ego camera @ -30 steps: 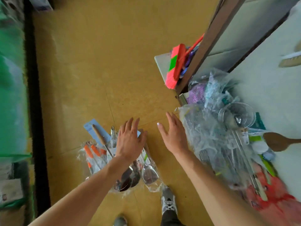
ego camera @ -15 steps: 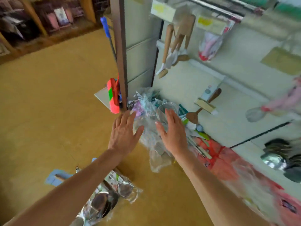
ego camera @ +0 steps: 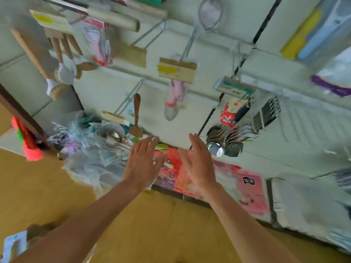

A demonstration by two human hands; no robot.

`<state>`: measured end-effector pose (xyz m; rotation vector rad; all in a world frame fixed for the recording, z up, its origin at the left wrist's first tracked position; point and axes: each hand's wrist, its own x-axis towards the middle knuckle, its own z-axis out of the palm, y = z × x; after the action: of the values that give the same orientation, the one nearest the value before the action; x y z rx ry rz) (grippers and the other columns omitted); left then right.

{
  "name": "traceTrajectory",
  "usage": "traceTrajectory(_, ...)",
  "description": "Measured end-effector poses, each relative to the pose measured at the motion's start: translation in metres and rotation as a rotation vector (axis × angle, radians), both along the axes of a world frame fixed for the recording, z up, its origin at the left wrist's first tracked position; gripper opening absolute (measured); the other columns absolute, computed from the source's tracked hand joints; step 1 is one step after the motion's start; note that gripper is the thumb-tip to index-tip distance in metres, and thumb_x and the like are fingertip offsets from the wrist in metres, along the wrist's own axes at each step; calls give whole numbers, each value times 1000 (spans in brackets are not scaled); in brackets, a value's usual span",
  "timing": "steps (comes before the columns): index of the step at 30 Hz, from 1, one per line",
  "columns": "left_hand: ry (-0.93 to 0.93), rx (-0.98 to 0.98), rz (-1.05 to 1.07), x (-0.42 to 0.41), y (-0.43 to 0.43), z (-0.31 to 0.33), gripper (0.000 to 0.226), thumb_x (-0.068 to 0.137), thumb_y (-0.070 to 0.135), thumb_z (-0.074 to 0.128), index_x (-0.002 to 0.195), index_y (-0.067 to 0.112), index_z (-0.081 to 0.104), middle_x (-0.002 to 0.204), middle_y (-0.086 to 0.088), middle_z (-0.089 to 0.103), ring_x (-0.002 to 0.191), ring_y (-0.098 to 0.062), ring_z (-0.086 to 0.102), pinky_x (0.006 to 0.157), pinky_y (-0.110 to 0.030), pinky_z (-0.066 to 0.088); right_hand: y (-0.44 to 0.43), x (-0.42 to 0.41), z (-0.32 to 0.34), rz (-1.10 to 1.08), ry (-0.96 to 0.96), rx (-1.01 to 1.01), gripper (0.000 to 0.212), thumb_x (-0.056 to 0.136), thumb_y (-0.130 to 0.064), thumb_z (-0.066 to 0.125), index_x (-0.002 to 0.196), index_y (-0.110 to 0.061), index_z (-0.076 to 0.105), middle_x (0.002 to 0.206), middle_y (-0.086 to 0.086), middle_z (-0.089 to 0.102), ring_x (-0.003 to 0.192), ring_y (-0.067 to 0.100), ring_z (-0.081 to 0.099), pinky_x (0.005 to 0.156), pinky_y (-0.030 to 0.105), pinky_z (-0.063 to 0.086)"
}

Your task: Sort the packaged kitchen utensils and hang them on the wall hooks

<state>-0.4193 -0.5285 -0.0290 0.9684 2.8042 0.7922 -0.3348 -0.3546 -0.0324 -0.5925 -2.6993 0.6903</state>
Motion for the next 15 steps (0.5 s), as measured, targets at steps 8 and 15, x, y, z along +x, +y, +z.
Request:
traceTrajectory(8, -148, 39, -156, 38, 169, 18, 62, 98, 52, 40, 145, 11, 42, 141, -12, 50, 131, -30, 44, 109, -44, 37, 142, 69, 11, -225, 54, -36, 62, 98, -51, 46, 145, -10, 43, 148, 9, 47, 138, 24, 42, 111, 32, 33)
traceTrajectory(15, -398, -22, -208, 41, 306, -16, 38, 91, 48, 53, 115, 21, 66, 114, 4, 67, 106, -18, 63, 85, -28, 48, 262, 83, -3, -520, 307, -299, 52, 93, -38, 65, 138, -17, 50, 131, 0, 56, 121, 18, 55, 95, 22, 41)
